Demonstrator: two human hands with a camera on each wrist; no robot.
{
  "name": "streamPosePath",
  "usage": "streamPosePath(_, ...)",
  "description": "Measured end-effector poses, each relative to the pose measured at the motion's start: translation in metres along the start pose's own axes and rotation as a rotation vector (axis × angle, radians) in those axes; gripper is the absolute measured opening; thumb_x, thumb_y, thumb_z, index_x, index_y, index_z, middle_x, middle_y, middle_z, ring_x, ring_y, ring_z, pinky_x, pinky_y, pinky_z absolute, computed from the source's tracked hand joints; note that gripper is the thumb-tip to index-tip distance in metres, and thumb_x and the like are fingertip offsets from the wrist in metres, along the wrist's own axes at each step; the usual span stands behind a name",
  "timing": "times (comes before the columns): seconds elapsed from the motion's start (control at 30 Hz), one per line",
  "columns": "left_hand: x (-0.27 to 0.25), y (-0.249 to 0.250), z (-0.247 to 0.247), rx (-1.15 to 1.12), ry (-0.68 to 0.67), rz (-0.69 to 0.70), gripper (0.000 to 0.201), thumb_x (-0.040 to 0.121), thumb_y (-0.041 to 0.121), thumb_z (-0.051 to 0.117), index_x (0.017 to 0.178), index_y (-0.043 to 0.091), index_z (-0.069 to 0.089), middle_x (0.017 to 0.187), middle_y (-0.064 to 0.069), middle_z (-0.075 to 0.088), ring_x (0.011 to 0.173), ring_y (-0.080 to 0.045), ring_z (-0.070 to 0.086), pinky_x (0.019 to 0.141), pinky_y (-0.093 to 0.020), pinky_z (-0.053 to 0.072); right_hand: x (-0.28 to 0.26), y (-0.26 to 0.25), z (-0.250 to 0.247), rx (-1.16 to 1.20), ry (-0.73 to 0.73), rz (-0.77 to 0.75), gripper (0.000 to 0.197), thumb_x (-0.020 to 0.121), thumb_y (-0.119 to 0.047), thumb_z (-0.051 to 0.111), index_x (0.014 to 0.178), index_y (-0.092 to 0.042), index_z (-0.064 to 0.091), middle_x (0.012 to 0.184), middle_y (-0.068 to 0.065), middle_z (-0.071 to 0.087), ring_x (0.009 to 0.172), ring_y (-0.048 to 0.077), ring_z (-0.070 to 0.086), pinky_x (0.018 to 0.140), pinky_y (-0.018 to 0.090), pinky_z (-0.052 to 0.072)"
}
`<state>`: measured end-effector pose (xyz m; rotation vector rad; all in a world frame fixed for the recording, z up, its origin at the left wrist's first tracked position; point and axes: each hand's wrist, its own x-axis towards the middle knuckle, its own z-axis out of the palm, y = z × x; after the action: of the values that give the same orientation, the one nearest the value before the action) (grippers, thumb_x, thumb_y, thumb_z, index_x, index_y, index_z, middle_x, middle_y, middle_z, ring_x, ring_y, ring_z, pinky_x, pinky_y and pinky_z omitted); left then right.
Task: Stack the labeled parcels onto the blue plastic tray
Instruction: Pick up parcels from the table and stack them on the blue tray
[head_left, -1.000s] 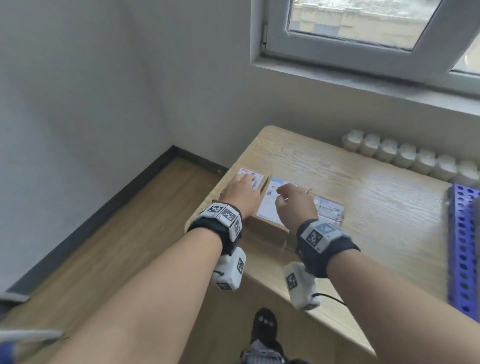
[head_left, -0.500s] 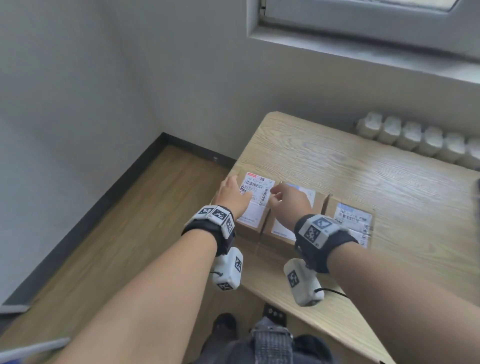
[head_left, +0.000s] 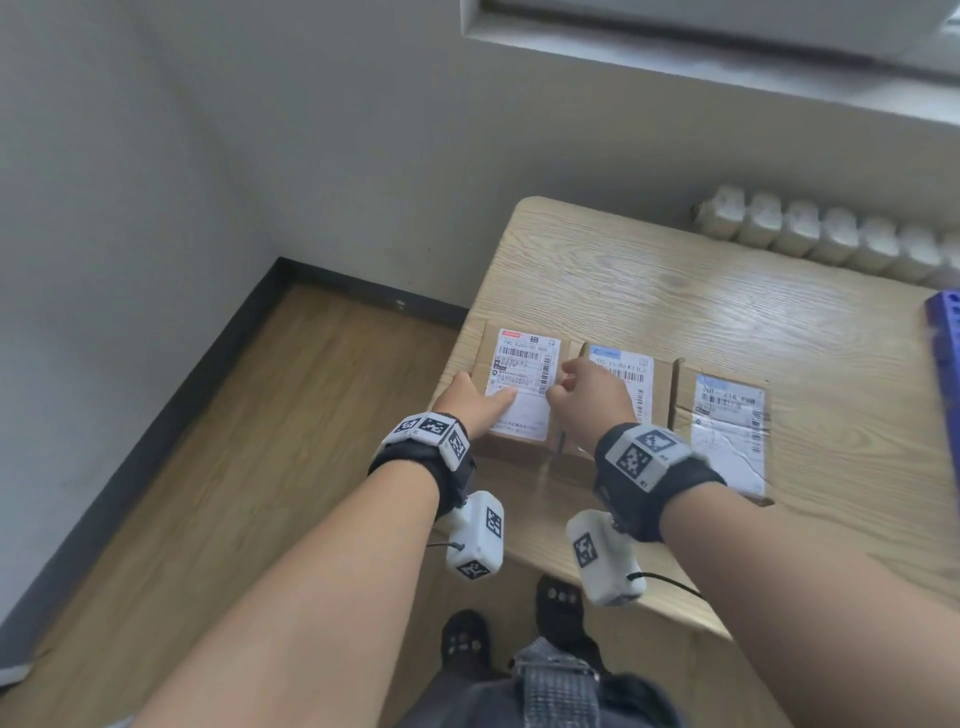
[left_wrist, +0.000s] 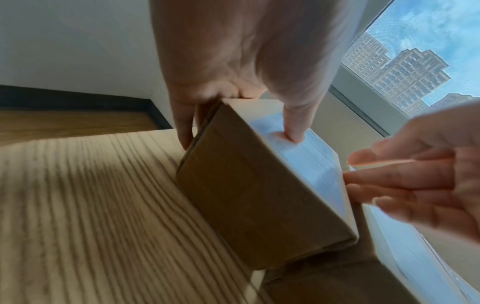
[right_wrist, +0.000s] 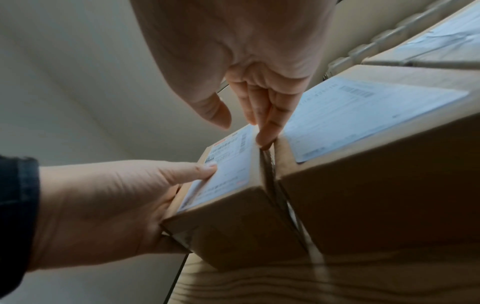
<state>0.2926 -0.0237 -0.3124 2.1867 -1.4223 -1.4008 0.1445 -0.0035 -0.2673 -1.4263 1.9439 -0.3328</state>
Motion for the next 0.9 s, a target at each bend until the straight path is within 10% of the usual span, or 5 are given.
streamPosePath(0.4,-0.001,-0.006,-0.033,-0.431,0.099,0.062,0.050,0.089,0.050,0.062,0.119,0.012,0.051,0.118,-0.005,0.061,0.104,-0.020,0.060,0.090,-0.038,0.049,-0.009,-0.016,0.004,0.295,0.040,0.009,0.028,0.090,-0.015,0.049,0.108,-0.020,0.069,0.100,0.001,0.072,0.090,0.023,0.068,0.085,0.046,0.056)
streamPosePath(0.57,-0.009,0.010,-0.048,-0.516,0.092,0.126,0.056,0.084,0.056,0.065,0.111,0.010,0.050,0.103,-0.005,0.064,0.083,-0.015,0.061,0.063,-0.029,0.044,-0.014,-0.022,-0.007,0.466,0.118,-0.006,0.024,0.093,-0.018,0.051,0.102,-0.023,0.073,0.094,-0.006,0.073,0.092,0.017,0.068,0.087,0.041,0.056)
streamPosePath(0.9,-0.023,0.052,-0.028,-0.576,0.014,0.268,0.072,0.066,0.065,0.073,0.109,0.012,0.050,0.105,-0.010,0.069,0.093,-0.025,0.069,0.085,-0.045,0.057,-0.033,-0.002,-0.041,0.607,0.290,-0.002,0.029,0.093,-0.020,0.052,0.116,-0.019,0.069,0.100,-0.006,0.072,0.095,0.014,0.068,0.086,0.044,0.058)
